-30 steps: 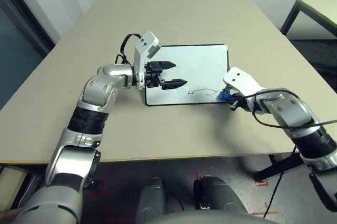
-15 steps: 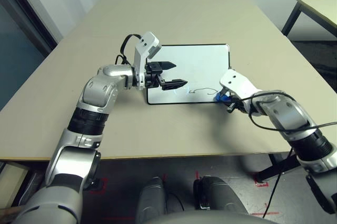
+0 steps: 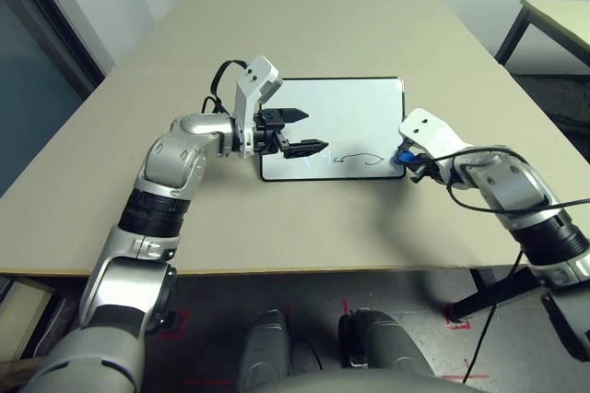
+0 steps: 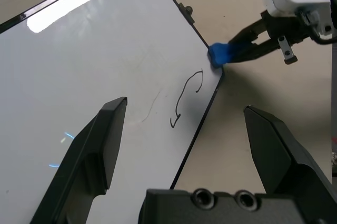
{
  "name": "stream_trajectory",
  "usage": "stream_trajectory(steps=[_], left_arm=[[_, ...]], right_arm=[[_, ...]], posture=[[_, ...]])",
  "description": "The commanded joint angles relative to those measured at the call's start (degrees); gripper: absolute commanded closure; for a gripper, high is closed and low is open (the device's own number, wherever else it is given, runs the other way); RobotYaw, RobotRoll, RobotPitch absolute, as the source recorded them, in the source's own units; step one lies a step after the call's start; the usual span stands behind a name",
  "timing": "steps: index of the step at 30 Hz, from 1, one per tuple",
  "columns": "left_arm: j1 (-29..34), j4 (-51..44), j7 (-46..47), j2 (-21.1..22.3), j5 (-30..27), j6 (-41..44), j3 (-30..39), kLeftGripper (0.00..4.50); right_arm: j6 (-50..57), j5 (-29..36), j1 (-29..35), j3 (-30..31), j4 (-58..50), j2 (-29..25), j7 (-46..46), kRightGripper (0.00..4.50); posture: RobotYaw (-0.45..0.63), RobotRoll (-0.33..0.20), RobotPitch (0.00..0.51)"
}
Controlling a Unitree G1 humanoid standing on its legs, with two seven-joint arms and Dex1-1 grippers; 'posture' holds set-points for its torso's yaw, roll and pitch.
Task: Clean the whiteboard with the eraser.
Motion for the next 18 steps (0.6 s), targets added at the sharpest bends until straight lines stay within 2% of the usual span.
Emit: stream_trajectory(steps=[1, 11, 18], left_arm=[[0.01, 0.15, -0.22, 0.18, 0.02, -0.25, -0.2, 0.0], [0.22, -0.02, 0.02, 0.09, 0.01, -0.4, -0.07, 0.0], [0.47, -0.39, 0.2, 0.33, -0.06, -0.22, 0.17, 0.0]], right_arm=[[2.68, -0.36, 1.63, 1.55, -1.08, -0.02, -0.17, 3.9], [-1.27, -1.13, -3.46, -1.28, 3.88, 3.9, -2.4, 3.9], [0.39, -0.42, -4.48, -0.96, 0.97, 4.79, -1.75, 3.9]], posture=[[-0.09, 0.0, 0.059], [-0.09, 0.0, 0.057], [-0.09, 0.0, 0.057]])
